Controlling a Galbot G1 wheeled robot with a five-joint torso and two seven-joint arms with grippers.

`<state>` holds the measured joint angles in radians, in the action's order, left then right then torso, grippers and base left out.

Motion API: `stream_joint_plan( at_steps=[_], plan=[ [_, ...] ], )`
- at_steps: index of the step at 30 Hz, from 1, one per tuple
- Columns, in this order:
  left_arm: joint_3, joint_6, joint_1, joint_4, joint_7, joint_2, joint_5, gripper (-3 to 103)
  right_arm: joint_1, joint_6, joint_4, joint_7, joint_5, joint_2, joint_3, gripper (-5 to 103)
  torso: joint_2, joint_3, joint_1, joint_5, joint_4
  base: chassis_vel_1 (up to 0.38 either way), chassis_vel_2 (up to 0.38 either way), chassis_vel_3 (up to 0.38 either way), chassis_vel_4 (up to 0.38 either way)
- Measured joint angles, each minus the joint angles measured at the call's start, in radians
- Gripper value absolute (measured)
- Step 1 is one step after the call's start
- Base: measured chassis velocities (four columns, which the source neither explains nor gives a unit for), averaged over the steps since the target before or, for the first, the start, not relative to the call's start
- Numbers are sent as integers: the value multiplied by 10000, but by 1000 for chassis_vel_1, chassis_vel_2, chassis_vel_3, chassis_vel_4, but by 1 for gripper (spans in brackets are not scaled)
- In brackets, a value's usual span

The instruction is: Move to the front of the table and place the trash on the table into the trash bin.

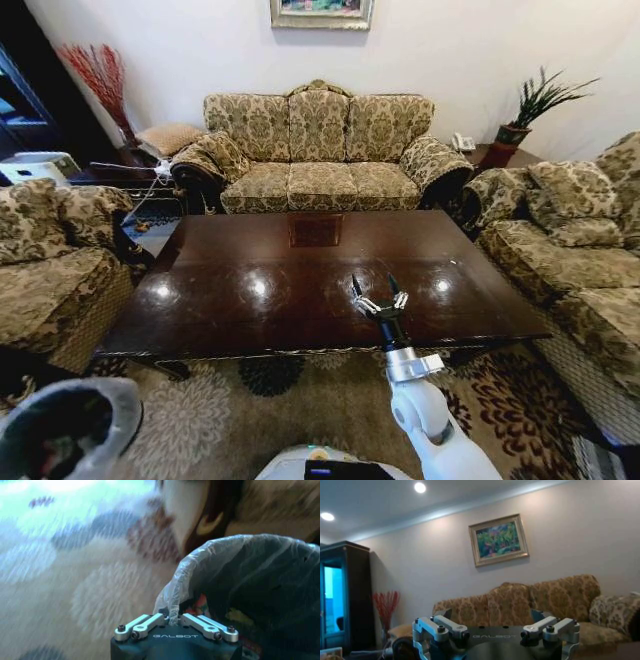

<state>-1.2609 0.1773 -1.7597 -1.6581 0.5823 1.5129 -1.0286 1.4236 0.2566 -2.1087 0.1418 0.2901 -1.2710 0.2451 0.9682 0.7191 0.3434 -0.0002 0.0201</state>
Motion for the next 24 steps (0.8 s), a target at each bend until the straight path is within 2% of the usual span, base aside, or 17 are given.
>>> stream_joint_plan(
  at_steps=[2, 3, 4, 7, 8, 10, 13, 18, 23, 24],
  plan=[
    [68, -41, 53, 211, -53, 30, 10, 0, 16, -24, -30, 22, -8, 4, -1, 100, 0, 0, 0, 1, 1, 0, 0, 0, 0],
    [263, -163, 308, 1019, -181, 131, 28, 0, 84, -114, -210, 85, -48, 20, 1, 100, 0, 0, -1, 3, 2, 0, 0, 0, 0],
    [263, -163, 308, 1019, -181, 131, 28, 0, 84, -114, -210, 85, -48, 20, 1, 100, 0, 0, -1, 3, 2, 0, 0, 0, 0],
    [481, -316, 746, 2334, -430, 184, -50, 0, 243, -233, -407, 192, -148, 23, 98, 100, 0, 0, 0, -3, 2, 0, 0, 0, 0],
    [510, -321, 855, 2685, -529, 142, -105, 0, 309, -261, -445, 223, -218, 26, 113, 100, 0, 0, 1, 6, 1, 0, 0, 0, 0],
    [522, -322, 941, 2942, -574, 96, -156, 0, 377, -296, -480, 248, -282, 31, 121, 100, 0, 0, 0, 5, 1, 0, 0, 0, 0],
    [507, -88, 1330, 3917, -758, -149, -833, 0, 635, -509, -675, 304, -547, 46, 95, 100, 0, 0, -1, 6, 2, 0, 0, 0, 0],
    [478, 235, 1660, 4511, -1034, -224, -1561, 0, 736, -632, -770, 388, -828, 137, 45, 100, 0, 0, 0, 3, 1, 0, 0, 0, 0],
    [486, 331, 2115, 5353, -1353, -116, -1439, 0, 826, -718, -792, 440, -986, 249, 15, 100, 0, 0, 0, 5, 2, 0, 0, 0, 0],
    [535, 146, 2274, 5675, -1482, -69, -1185, 0, 850, -743, -803, 449, -998, 281, 24, 100, 0, 0, 0, -1, 1, 0, 0, 0, 0]
  ],
)
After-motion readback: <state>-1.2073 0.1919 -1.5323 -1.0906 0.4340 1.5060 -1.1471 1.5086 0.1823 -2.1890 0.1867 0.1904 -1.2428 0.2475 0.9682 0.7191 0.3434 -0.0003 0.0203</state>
